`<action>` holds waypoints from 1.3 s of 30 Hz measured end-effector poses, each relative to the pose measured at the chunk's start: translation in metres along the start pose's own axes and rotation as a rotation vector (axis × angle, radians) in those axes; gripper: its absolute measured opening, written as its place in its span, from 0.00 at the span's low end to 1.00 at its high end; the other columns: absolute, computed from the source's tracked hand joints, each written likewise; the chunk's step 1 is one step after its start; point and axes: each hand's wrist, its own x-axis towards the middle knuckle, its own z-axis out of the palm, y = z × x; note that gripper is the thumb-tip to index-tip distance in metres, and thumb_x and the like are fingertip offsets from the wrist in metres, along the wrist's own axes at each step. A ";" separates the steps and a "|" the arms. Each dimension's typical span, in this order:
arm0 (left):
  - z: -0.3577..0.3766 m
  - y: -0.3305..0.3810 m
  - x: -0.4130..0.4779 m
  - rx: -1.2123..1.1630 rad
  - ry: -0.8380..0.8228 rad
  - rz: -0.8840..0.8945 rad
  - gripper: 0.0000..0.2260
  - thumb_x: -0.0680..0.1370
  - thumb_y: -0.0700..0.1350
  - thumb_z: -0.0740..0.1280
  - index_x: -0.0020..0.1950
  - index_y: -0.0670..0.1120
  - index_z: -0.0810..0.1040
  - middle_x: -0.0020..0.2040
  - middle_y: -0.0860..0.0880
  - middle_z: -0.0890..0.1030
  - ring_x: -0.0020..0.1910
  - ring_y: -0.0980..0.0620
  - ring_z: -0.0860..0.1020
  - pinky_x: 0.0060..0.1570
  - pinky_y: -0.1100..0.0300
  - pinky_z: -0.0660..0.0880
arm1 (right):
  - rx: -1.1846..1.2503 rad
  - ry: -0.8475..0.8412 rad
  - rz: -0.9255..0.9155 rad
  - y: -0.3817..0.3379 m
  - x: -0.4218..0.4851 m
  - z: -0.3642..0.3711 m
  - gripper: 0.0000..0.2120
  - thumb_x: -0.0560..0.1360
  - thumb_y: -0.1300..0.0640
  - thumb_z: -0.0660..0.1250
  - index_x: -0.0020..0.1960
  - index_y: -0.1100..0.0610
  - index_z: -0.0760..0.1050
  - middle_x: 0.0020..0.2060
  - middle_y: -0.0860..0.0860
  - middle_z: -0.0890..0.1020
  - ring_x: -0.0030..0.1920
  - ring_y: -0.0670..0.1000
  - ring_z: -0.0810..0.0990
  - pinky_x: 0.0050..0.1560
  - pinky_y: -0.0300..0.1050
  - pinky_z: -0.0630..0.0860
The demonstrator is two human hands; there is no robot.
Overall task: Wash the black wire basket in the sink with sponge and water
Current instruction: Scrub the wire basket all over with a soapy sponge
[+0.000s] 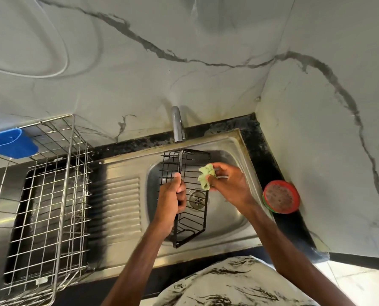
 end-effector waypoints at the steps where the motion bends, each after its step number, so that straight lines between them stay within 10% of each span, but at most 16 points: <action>1: 0.000 0.002 -0.001 -0.013 -0.007 -0.011 0.22 0.86 0.56 0.57 0.34 0.49 0.66 0.27 0.54 0.60 0.24 0.56 0.58 0.22 0.66 0.55 | 0.116 -0.025 0.086 0.001 -0.002 -0.002 0.16 0.75 0.64 0.74 0.62 0.57 0.80 0.51 0.52 0.86 0.49 0.50 0.87 0.46 0.46 0.85; 4: -0.008 0.008 0.001 -0.103 -0.037 -0.066 0.21 0.84 0.57 0.59 0.32 0.52 0.67 0.27 0.56 0.61 0.24 0.58 0.57 0.20 0.67 0.54 | 0.264 -0.062 0.165 0.007 -0.006 -0.009 0.12 0.76 0.64 0.73 0.59 0.58 0.81 0.51 0.55 0.87 0.50 0.51 0.87 0.47 0.45 0.84; 11: -0.019 0.024 0.004 -0.371 -0.152 -0.172 0.23 0.85 0.56 0.59 0.29 0.53 0.69 0.26 0.56 0.61 0.21 0.60 0.58 0.19 0.66 0.49 | -0.284 0.251 -0.178 0.015 0.000 -0.014 0.14 0.71 0.50 0.79 0.55 0.51 0.84 0.55 0.48 0.77 0.56 0.45 0.75 0.56 0.38 0.74; 17: -0.021 0.036 0.007 -0.398 -0.256 -0.214 0.22 0.84 0.58 0.57 0.32 0.52 0.63 0.25 0.56 0.60 0.19 0.60 0.57 0.26 0.61 0.46 | -0.085 -0.060 -0.103 0.010 0.007 -0.008 0.17 0.76 0.54 0.74 0.63 0.57 0.81 0.62 0.46 0.81 0.56 0.40 0.82 0.58 0.39 0.80; 23: -0.025 0.026 0.014 0.063 -0.048 -0.066 0.09 0.85 0.47 0.64 0.46 0.45 0.74 0.33 0.52 0.67 0.27 0.55 0.68 0.24 0.65 0.62 | 0.107 0.079 0.006 0.002 0.000 0.002 0.08 0.79 0.61 0.69 0.57 0.60 0.81 0.43 0.56 0.86 0.33 0.50 0.83 0.27 0.44 0.78; 28: -0.018 0.007 0.008 0.653 0.209 0.089 0.06 0.84 0.36 0.62 0.57 0.42 0.77 0.44 0.48 0.81 0.34 0.49 0.84 0.33 0.54 0.83 | 0.061 0.049 -0.015 0.000 0.002 0.005 0.10 0.79 0.61 0.70 0.60 0.58 0.81 0.41 0.56 0.85 0.30 0.50 0.82 0.25 0.42 0.75; 33: -0.020 -0.003 0.018 0.871 0.290 0.088 0.23 0.75 0.30 0.67 0.67 0.40 0.68 0.60 0.42 0.69 0.53 0.43 0.76 0.41 0.46 0.85 | -0.012 0.029 -0.073 -0.008 0.000 0.001 0.07 0.79 0.60 0.69 0.55 0.51 0.81 0.40 0.52 0.85 0.30 0.47 0.81 0.26 0.37 0.73; 39: -0.026 -0.006 0.030 0.968 0.084 -0.160 0.08 0.79 0.39 0.62 0.55 0.38 0.77 0.43 0.44 0.82 0.40 0.48 0.83 0.41 0.51 0.83 | -0.052 -0.001 -0.121 -0.006 0.000 -0.005 0.07 0.78 0.61 0.70 0.53 0.50 0.82 0.44 0.46 0.85 0.33 0.47 0.82 0.31 0.40 0.80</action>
